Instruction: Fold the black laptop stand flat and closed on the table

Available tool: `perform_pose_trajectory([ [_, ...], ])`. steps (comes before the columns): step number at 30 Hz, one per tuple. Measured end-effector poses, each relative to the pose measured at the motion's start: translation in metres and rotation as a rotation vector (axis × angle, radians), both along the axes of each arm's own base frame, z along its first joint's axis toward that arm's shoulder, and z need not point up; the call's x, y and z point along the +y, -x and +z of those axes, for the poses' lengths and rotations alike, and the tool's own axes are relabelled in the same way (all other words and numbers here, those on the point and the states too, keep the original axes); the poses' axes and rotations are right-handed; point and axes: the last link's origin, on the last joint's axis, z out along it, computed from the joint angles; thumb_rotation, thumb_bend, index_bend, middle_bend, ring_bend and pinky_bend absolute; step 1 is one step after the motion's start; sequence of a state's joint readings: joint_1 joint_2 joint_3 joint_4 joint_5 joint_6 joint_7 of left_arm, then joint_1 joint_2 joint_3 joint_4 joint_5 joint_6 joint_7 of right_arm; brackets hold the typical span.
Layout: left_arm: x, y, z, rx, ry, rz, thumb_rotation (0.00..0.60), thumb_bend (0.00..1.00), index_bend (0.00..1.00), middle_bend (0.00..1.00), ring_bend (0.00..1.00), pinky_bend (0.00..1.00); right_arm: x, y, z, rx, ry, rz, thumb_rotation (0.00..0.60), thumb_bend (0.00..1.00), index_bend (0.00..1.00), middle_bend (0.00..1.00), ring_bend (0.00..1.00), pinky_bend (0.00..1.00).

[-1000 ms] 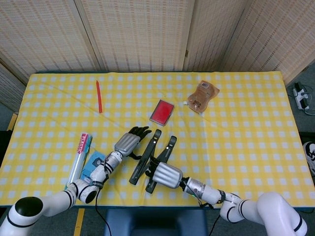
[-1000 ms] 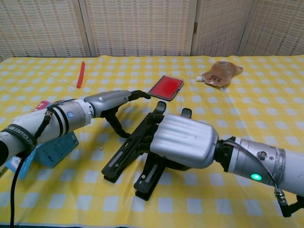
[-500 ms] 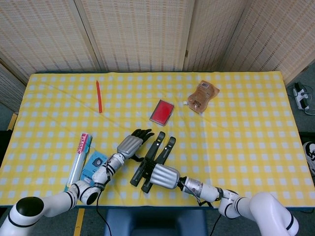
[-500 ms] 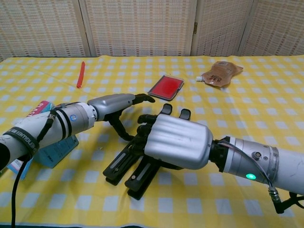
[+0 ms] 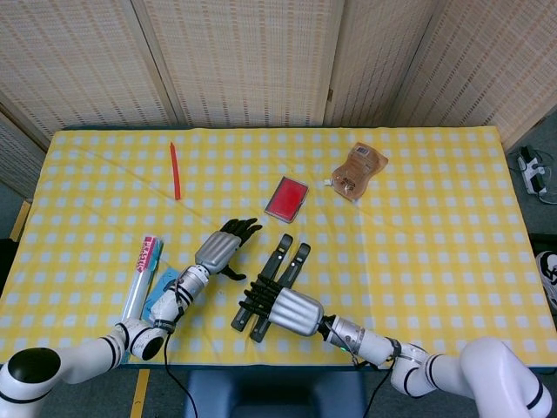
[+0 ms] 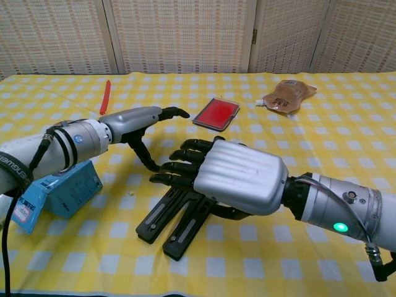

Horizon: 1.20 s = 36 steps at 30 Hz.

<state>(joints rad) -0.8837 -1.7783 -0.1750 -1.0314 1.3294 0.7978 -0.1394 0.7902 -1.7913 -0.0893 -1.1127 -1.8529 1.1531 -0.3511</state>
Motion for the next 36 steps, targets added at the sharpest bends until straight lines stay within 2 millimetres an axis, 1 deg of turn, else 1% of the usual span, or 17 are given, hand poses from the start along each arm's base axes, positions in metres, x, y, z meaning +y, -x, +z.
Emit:
perform_pose_trajectory([
  [2, 0.003, 0.003, 0.011, -0.01, -0.022, 0.01, 0.6, 0.09, 0.0, 0.01, 0.0, 0.0, -0.001, -0.005, 0.006, -0.005, -0.024, -0.044, 0.6, 0.39, 0.0, 0.12, 0.09, 0.12],
  [5, 0.006, 0.007, 0.027, -0.023, -0.045, 0.018, 0.6, 0.09, 0.0, 0.01, 0.0, 0.0, -0.005, -0.011, 0.014, 0.028, -0.072, -0.114, 0.6, 0.39, 0.0, 0.09, 0.06, 0.11],
  [9, 0.007, 0.011, 0.045, -0.035, -0.069, 0.024, 0.6, 0.09, 0.0, 0.01, 0.0, 0.0, -0.012, -0.016, 0.017, 0.127, -0.14, -0.207, 0.6, 0.39, 0.0, 0.04, 0.02, 0.07],
  [13, 0.007, 0.015, 0.059, -0.042, -0.089, 0.033, 0.6, 0.09, 0.0, 0.01, 0.0, 0.0, -0.024, -0.022, 0.019, 0.215, -0.182, -0.286, 0.6, 0.39, 0.0, 0.03, 0.02, 0.06],
  [17, 0.008, 0.019, 0.066, -0.047, -0.1, 0.046, 0.6, 0.09, 0.0, 0.01, 0.0, 0.0, -0.034, -0.032, 0.019, 0.267, -0.183, -0.308, 0.6, 0.39, 0.0, 0.02, 0.02, 0.06],
  [22, 0.008, 0.024, 0.072, -0.052, -0.109, 0.06, 0.6, 0.09, 0.0, 0.01, 0.0, 0.0, -0.041, -0.041, 0.013, 0.314, -0.177, -0.31, 0.6, 0.39, 0.0, 0.04, 0.02, 0.06],
  [30, 0.008, 0.032, 0.076, -0.055, -0.113, 0.079, 0.6, 0.09, 0.0, 0.01, 0.0, 0.0, -0.044, -0.042, 0.006, 0.369, -0.173, -0.327, 0.6, 0.39, 0.0, 0.04, 0.02, 0.06],
  [33, 0.008, 0.034, 0.077, -0.059, -0.114, 0.084, 0.6, 0.09, 0.0, 0.01, 0.0, 0.0, -0.044, -0.042, 0.003, 0.381, -0.165, -0.328, 0.6, 0.39, 0.0, 0.07, 0.02, 0.06],
  [36, 0.008, 0.036, 0.078, -0.059, -0.117, 0.086, 0.6, 0.09, 0.0, 0.01, 0.0, 0.0, -0.045, -0.044, -0.001, 0.382, -0.149, -0.319, 0.6, 0.39, 0.0, 0.13, 0.04, 0.06],
])
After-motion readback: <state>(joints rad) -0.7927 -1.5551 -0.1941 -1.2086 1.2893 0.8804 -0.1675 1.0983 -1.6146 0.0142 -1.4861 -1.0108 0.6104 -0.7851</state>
